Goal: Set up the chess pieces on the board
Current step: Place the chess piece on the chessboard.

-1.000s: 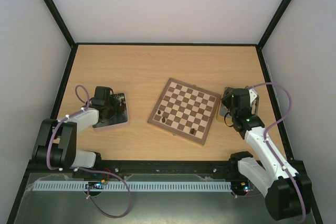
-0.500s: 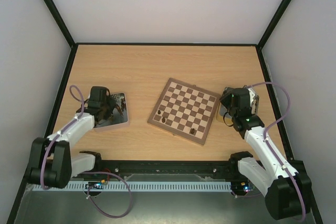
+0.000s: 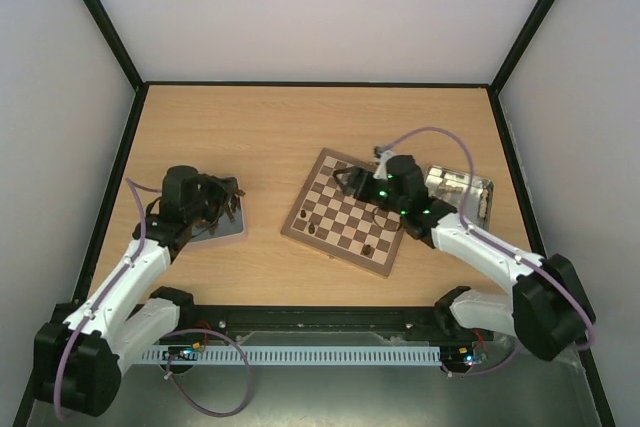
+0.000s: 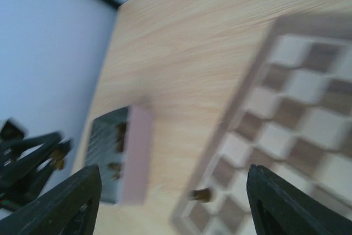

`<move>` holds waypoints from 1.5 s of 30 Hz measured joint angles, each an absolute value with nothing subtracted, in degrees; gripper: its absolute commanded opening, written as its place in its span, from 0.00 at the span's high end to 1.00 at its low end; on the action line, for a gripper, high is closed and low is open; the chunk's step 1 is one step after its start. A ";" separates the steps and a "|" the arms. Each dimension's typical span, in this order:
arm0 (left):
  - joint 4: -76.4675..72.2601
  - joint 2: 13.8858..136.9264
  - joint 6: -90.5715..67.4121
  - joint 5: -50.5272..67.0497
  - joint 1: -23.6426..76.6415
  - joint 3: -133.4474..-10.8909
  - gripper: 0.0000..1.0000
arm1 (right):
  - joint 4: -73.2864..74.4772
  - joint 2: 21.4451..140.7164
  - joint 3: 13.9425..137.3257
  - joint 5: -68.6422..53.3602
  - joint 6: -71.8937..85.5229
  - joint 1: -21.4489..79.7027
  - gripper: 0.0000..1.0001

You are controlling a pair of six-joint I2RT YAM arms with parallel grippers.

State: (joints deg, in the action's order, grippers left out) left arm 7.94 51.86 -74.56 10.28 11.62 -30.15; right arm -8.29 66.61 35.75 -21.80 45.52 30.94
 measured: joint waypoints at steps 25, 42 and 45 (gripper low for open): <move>-11.42 58.83 -94.08 9.65 29.63 -31.22 0.91 | -25.32 83.70 45.87 -31.22 58.43 45.08 0.52; -17.41 61.65 -99.26 11.57 30.46 -31.03 0.87 | -27.14 84.31 45.82 -32.23 60.69 45.76 0.98; -17.54 61.80 -99.66 11.22 30.30 -30.76 0.75 | -27.24 84.31 45.89 -32.32 61.28 45.80 0.98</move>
